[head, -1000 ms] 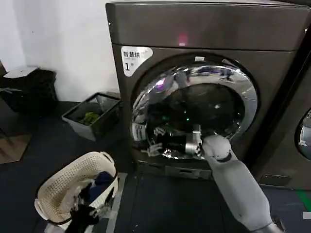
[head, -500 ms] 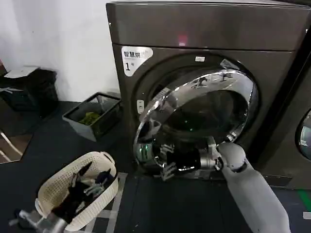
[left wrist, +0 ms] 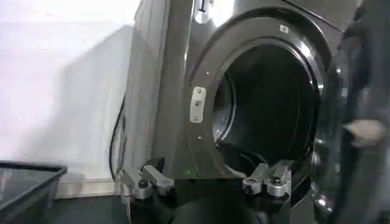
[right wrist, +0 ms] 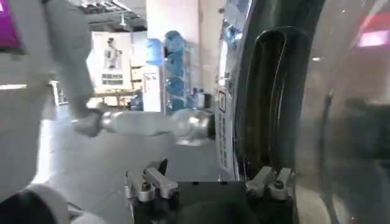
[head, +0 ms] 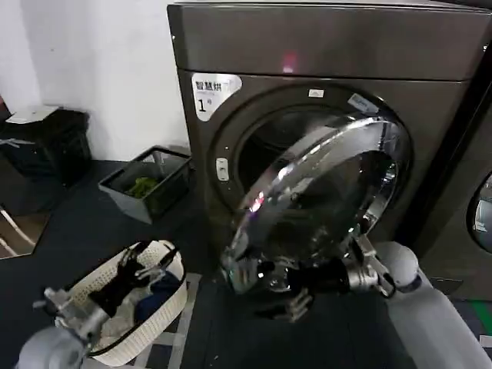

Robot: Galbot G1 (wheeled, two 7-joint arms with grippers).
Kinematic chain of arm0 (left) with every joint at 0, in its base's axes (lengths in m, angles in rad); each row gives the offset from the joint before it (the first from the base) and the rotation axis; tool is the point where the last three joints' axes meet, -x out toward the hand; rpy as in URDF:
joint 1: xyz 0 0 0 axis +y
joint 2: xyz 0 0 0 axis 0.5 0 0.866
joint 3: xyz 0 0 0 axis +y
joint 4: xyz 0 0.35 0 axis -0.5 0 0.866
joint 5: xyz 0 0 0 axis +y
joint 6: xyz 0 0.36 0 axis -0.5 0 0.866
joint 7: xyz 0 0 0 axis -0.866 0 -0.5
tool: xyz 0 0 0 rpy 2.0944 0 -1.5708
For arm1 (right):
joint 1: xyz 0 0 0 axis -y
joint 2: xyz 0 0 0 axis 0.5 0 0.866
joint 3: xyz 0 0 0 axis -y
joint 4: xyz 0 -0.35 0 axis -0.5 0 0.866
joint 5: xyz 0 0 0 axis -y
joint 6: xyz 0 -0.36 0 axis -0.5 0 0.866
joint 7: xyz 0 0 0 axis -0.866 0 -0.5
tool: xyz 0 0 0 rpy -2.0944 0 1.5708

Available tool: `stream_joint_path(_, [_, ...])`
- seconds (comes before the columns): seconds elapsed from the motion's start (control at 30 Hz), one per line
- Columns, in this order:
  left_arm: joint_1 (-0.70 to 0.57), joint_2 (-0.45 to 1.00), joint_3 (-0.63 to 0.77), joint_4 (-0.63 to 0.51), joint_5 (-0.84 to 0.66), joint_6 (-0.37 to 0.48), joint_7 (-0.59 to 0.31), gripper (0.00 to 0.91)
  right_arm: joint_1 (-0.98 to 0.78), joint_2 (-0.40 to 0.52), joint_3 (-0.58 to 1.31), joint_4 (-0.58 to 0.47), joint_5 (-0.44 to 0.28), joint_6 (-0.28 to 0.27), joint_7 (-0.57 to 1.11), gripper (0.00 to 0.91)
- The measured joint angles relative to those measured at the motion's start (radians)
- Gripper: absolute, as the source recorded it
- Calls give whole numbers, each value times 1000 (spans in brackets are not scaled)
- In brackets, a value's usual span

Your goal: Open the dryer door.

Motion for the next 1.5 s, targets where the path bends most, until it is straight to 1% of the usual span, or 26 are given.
stream_joint_path(0.13, [-57, 55, 81, 20, 6, -10, 35, 907, -42, -25, 44, 28, 4, 19, 0, 907])
stream_joint_path(0.33, [-144, 81, 210, 58, -2, -6, 31, 907, -118, -52, 127, 62, 15, 63, 0, 907])
stream_joint_path(0.7, [-358, 47, 453, 132, -30, 1, 47, 907, -239, -60, 341, 34, 60, 109, 3, 907])
stream_joint_path(0.87, [-475, 10, 579, 167, -42, 0, 55, 907, -291, -43, 455, 8, 83, 109, 30, 907])
stream_joint_path(1.1, [-627, -45, 733, 220, -52, 0, 90, 907, -361, -9, 653, -20, 88, 127, 107, 907])
stream_joint_path(1.3, [-713, -88, 838, 242, -56, 2, 99, 907, -421, 30, 821, -10, 100, 136, 161, 907])
stream_joint_path(1.5, [-780, -126, 930, 236, -56, 2, 112, 907, -502, 85, 1013, 30, 105, 141, 270, 907])
